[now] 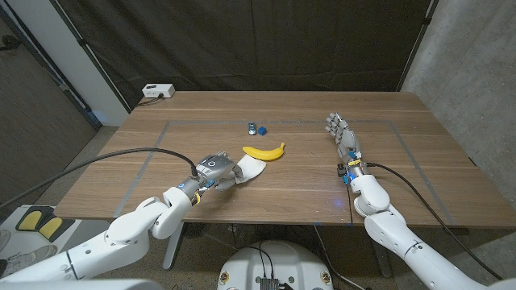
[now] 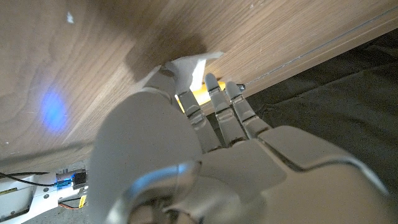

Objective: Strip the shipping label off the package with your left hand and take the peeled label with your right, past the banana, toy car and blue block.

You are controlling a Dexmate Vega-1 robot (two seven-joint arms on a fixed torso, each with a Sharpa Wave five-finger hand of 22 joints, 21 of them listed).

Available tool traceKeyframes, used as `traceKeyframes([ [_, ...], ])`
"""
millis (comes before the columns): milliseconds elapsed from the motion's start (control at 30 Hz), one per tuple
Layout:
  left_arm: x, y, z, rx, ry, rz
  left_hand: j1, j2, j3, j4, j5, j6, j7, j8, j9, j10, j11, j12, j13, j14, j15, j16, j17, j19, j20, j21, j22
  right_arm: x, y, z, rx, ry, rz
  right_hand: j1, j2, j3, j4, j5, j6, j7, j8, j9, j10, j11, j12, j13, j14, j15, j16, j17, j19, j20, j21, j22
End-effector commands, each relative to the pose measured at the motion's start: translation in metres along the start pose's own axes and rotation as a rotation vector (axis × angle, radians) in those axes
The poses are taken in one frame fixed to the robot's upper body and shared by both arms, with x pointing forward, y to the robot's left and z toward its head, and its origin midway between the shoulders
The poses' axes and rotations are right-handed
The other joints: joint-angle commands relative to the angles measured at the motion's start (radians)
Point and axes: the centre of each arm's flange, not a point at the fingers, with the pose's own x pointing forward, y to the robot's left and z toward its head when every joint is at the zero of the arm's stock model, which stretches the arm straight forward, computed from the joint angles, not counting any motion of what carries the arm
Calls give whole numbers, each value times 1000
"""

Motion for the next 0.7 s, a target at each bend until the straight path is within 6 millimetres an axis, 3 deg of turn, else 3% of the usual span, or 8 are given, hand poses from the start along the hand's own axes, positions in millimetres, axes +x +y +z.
traceKeyframes([
  [33,-5,-8,8,-46,14,156,40,12,13,-2,1,41,9,18,1,34,-2,29,31,45,-177,11,10,26,-11,15,1,-7,-1,2,-2,-2,1,-11,0,0,6,4,6,-9,3,5,6,-2,6,5,11,-3,7,3,2,1,-2,5],
  [267,-12,-12,5,-170,115,419,62,11,11,-1,-1,44,20,18,1,31,6,43,54,99,-183,27,29,43,-22,31,2,-6,1,1,-1,1,17,-10,1,1,6,5,8,-8,3,5,6,0,6,5,11,-4,6,2,3,0,-4,5],
  [433,-11,-13,5,-362,208,577,71,9,7,0,-1,39,24,16,1,29,9,48,64,112,-183,29,36,53,-24,40,3,-6,2,1,-2,2,18,-7,2,2,4,6,9,-9,4,5,7,-2,5,5,11,-4,6,1,4,0,-5,5],
  [700,2,-9,-5,-737,241,626,76,10,3,7,2,21,12,10,5,12,14,50,79,109,-181,19,43,45,-6,46,5,-6,4,3,-8,-8,16,-2,3,4,1,6,10,-7,4,5,6,-3,5,5,11,-4,5,0,4,0,-7,5],
])
